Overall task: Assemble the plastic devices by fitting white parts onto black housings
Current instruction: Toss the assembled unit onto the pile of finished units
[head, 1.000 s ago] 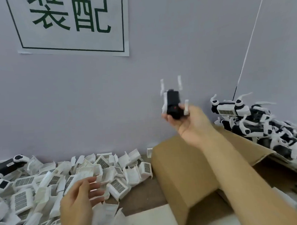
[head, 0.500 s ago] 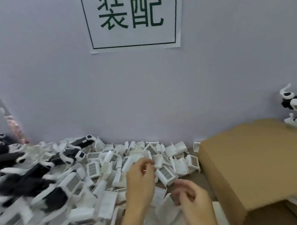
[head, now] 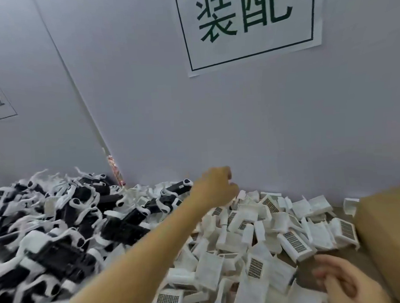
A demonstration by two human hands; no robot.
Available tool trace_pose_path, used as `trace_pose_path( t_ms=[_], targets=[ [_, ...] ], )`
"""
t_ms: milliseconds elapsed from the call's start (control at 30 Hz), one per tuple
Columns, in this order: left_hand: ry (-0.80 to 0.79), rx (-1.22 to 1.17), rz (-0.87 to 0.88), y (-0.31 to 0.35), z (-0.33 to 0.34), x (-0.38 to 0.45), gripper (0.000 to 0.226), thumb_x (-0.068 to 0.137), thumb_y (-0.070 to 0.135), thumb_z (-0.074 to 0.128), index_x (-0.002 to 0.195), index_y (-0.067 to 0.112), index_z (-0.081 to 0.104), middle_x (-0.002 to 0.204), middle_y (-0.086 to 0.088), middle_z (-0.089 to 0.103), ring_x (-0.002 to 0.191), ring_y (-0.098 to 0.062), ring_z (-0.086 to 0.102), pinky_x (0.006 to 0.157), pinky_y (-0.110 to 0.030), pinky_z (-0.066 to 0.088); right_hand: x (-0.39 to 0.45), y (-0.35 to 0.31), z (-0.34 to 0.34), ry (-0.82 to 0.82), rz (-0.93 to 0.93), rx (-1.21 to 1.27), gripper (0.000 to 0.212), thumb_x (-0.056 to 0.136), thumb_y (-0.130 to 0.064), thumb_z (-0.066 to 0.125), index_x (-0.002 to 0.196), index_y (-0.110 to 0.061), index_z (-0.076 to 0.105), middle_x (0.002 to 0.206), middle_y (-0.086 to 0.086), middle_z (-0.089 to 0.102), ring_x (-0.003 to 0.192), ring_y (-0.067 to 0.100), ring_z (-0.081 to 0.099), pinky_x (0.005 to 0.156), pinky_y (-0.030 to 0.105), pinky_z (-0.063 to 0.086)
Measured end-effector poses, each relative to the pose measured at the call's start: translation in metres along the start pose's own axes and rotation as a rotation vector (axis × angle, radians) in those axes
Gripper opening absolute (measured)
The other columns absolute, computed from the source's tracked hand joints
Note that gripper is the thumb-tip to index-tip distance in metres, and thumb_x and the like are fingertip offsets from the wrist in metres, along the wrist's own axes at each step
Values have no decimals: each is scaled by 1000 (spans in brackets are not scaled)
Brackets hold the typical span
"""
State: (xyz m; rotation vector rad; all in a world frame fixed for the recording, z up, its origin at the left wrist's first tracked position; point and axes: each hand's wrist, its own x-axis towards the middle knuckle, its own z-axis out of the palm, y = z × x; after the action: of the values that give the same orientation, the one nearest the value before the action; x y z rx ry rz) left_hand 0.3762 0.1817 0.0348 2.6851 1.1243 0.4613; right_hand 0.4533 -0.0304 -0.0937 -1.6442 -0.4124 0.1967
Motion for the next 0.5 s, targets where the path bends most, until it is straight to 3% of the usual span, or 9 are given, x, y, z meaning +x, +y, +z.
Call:
trace_pose_path(
  t_ms=[67, 133, 200, 267, 333, 433, 500],
  targets=[
    [-48, 187, -31, -37, -25, 24, 38, 94, 16, 53, 132, 14, 52, 128, -11, 57, 116, -31, 56, 90, -35, 46, 7, 0, -9, -120, 91, 183, 47, 79, 34, 49, 76, -10, 65, 66, 12, 67, 63, -2, 65, 54, 5, 45],
    [-214, 418, -23, -75, -49, 39, 47, 93, 11, 56, 138, 13, 47, 131, -13, 56, 117, -30, 54, 92, -35, 45, 16, 2, -11, -115, 139, 238, 41, 80, 25, 52, 75, -15, 64, 67, 11, 67, 70, 8, 66, 50, 6, 44],
    [-453, 630, -14, -104, -62, 45, 65, 90, 16, 63, 149, 18, 36, 137, -12, 51, 120, -28, 48, 95, -36, 43, 16, 0, -9, -89, 150, 259, 40, 78, 25, 52, 75, -13, 66, 66, 10, 67, 75, 15, 64, 52, 7, 45],
    [-611, 833, -50, -126, -59, 44, 90, 84, 29, 74, 157, 27, 21, 149, -8, 39, 133, -30, 38, 104, -45, 40, 14, -4, -5, -57, 119, 232, 53, 76, 34, 51, 76, -17, 65, 63, 9, 65, 68, 9, 64, 54, 7, 45],
    [-610, 955, -20, -140, -44, 38, 96, 79, 41, 78, 156, 30, 22, 152, -4, 37, 137, -30, 34, 110, -49, 36, 14, -5, -6, -51, 142, 232, 63, 71, 43, 48, 77, -18, 64, 63, 9, 62, 61, -3, 62, 60, 8, 46],
    [-435, 950, 137, -150, -23, 33, 74, 82, 48, 74, 144, 24, 40, 140, -2, 50, 128, -25, 43, 103, -42, 40, 16, -7, -15, -188, 215, 326, 39, 78, 30, 53, 84, -4, 69, 74, 23, 68, 70, 1, 66, 69, 12, 48],
    [-371, 915, 157, -151, -19, 33, 72, 81, 49, 74, 140, 21, 42, 133, -2, 52, 121, -25, 47, 98, -40, 44, 17, -10, -22, -186, 246, 311, 30, 80, 28, 53, 88, 4, 68, 78, 28, 66, 71, 6, 65, 70, 16, 48]
  ],
)
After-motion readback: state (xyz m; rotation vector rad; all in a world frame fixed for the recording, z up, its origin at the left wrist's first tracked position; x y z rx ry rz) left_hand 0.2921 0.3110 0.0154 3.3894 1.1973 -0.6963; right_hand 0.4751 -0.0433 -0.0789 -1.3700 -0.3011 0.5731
